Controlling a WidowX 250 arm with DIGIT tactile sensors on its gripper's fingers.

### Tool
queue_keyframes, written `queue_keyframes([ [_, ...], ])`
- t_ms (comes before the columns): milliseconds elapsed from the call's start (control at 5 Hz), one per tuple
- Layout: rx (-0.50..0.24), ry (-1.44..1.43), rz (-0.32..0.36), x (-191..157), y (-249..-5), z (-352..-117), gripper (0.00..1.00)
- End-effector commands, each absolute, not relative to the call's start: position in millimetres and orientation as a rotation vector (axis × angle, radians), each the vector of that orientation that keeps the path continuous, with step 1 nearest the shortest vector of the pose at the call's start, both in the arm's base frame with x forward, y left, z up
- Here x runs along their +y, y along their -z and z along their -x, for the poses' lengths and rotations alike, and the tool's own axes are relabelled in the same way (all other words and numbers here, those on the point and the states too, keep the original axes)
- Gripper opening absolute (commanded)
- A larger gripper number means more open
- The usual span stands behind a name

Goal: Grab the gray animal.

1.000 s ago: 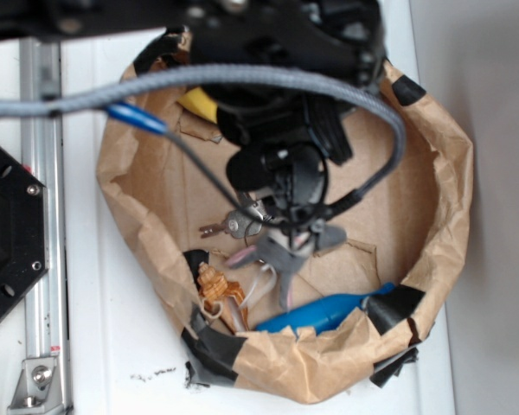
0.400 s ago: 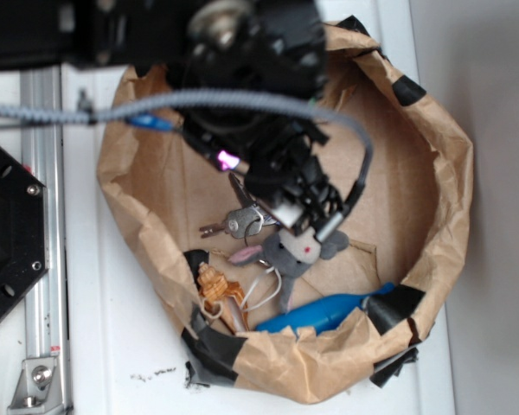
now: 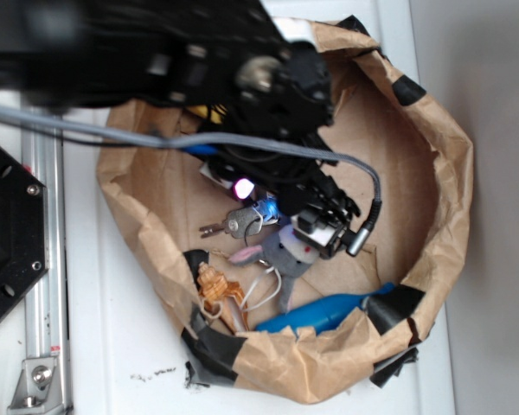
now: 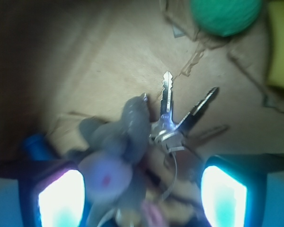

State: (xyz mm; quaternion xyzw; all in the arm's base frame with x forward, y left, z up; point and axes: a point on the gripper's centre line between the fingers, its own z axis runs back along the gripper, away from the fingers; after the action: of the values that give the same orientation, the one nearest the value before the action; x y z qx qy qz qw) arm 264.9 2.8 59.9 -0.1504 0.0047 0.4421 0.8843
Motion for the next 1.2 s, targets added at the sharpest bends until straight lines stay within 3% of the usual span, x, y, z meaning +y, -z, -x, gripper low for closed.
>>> queue_keyframes([
  [0, 0.038, -0.838, 0.303, -44.6, -41.0, -287.9, 1.0],
  [200, 0.066, -0.872, 0.283, -44.2, -31.1, -285.3, 0.0],
  [400, 0.049, -0.834, 0.264, -36.1, -57.6, -282.4, 0.0],
  [600, -0.014, -0.783, 0.262, -24.8, -98.6, -279.0, 0.0],
  [1000, -0.237, -0.629, 0.23, 15.0, -185.4, -252.9, 0.0],
])
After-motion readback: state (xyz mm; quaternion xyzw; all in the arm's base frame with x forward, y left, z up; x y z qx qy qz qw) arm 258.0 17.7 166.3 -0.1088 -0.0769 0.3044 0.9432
